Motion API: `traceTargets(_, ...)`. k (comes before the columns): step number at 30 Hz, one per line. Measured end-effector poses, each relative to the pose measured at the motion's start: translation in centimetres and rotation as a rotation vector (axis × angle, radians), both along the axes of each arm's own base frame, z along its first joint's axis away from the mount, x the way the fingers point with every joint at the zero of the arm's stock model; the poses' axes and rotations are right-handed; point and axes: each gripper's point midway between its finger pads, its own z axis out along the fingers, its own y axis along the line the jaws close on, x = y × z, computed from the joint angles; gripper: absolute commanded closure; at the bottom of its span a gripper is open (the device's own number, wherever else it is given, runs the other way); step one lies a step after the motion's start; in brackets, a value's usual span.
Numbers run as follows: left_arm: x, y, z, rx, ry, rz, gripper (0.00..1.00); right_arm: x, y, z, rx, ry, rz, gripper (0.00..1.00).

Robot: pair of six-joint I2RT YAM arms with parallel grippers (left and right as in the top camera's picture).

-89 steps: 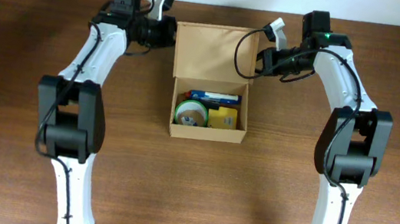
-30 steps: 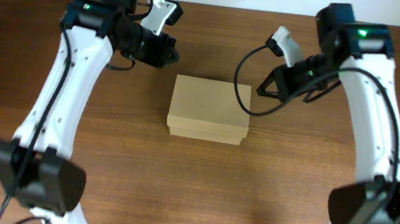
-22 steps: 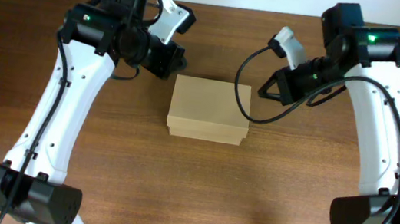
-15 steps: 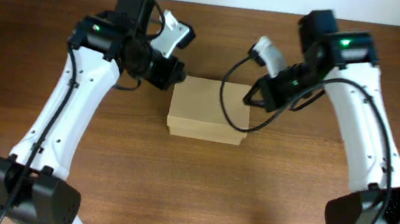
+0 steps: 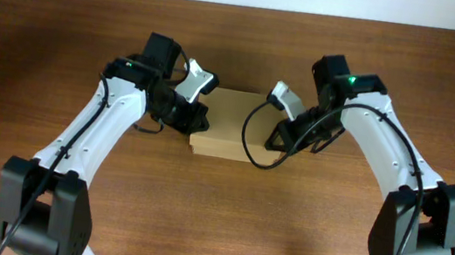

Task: Pack container
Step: 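Press down on the closed lid with both grippers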

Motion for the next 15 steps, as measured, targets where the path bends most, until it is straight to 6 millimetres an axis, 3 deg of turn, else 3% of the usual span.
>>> traceTargets(6, -0.9, 0.1, -1.8, -0.003, 0.033, 0.010, 0.98, -0.9, 0.0, -1.3, 0.011, 0.034, -0.007, 0.96)
traceTargets(15, -1.1, 0.0, -1.9, -0.015, 0.044, 0.023, 0.98, -1.0, 0.0, -1.6, 0.008, 0.041, -0.011, 0.96)
